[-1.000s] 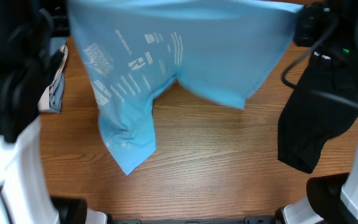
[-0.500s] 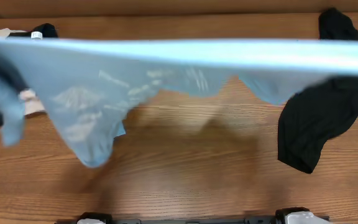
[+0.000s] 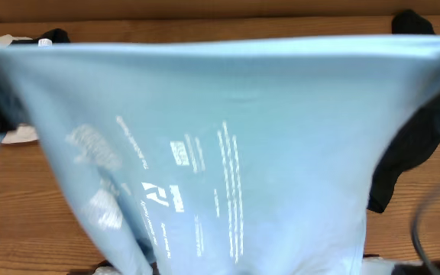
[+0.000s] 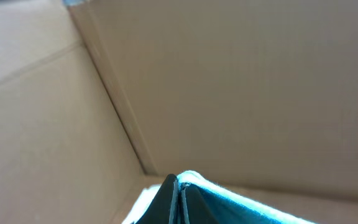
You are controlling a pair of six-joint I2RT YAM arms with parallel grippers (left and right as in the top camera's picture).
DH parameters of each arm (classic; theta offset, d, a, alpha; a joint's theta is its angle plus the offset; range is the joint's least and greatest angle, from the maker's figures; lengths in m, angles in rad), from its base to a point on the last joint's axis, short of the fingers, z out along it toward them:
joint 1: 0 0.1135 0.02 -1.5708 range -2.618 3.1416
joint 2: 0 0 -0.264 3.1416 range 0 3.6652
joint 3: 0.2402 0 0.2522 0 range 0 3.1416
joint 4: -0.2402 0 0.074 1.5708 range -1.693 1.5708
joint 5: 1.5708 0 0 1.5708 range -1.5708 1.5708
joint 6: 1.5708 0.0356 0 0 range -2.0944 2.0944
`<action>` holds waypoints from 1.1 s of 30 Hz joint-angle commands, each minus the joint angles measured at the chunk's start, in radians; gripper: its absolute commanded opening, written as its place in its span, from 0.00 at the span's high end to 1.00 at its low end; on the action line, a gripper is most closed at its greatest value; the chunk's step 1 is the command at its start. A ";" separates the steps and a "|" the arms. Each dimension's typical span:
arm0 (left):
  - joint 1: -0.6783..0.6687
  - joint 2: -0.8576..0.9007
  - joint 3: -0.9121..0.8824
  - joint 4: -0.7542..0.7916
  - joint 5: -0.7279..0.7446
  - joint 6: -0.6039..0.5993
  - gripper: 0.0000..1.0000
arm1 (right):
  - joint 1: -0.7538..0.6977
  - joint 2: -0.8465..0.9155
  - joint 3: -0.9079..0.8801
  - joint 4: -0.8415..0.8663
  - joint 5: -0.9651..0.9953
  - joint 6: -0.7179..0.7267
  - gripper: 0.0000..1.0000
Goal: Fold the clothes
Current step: 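Lift the T-shirt with both grippers and lay it flat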
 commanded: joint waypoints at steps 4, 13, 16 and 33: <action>-0.005 0.303 -0.003 -0.002 -0.057 0.024 0.96 | -0.011 0.243 -0.074 0.008 0.084 -0.021 0.96; -0.006 0.702 -0.003 0.029 0.043 0.069 0.96 | -0.044 0.606 -0.121 0.077 0.099 -0.040 0.96; -0.006 0.818 -0.003 0.071 0.048 0.069 0.96 | -0.065 0.730 -0.122 0.138 0.082 -0.062 0.96; -0.006 1.039 -0.003 -0.034 0.140 0.003 0.96 | -0.097 1.038 -0.127 0.197 -0.001 -0.088 0.96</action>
